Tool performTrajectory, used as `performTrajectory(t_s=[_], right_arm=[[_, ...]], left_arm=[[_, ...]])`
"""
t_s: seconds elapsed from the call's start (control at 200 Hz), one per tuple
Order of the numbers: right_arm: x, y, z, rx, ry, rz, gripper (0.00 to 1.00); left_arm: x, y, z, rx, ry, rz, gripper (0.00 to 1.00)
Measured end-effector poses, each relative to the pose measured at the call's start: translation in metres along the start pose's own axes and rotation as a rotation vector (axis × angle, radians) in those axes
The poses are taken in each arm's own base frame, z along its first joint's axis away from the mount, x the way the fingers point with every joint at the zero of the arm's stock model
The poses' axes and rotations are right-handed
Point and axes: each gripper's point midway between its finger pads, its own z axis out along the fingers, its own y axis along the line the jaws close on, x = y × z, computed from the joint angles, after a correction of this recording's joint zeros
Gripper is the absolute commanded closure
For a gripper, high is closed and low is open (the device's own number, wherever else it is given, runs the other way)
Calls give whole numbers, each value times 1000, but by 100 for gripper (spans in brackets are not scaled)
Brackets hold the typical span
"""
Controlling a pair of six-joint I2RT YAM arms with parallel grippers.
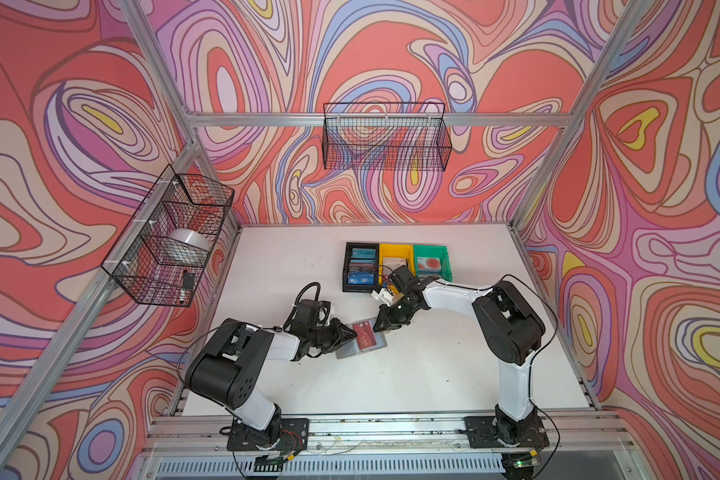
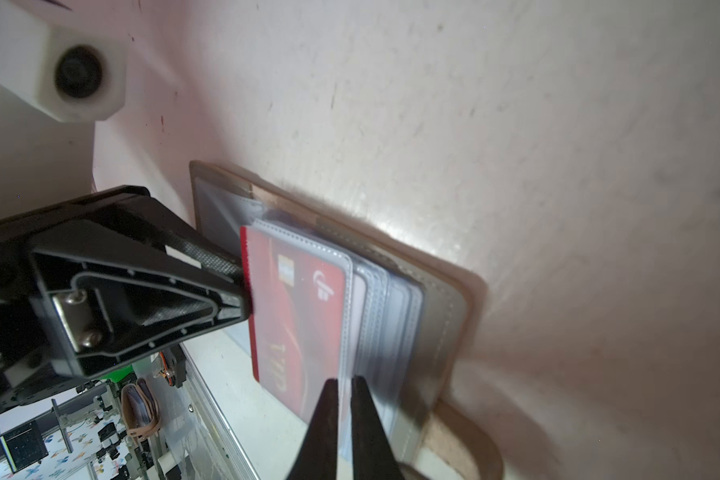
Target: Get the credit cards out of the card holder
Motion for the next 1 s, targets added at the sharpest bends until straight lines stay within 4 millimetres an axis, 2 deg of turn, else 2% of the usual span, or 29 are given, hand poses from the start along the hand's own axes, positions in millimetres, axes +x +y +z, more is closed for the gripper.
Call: performTrajectory(t_s=[0.2, 0.411, 0.786, 0.996], right_arm=[[-2, 6, -9, 3, -13, -16, 87], [-5, 13, -9, -29, -20, -29, 88], [-3, 1, 11, -48, 15, -2, 88], [-5, 3, 13, -63, 12, -2, 88]], left_arm=[[-1, -1, 0, 4, -2, 4, 81], [-1, -1, 0, 4, -2, 4, 81], [-1, -1, 0, 5, -3, 5, 81], [-1, 0, 2, 8, -2, 1, 82]])
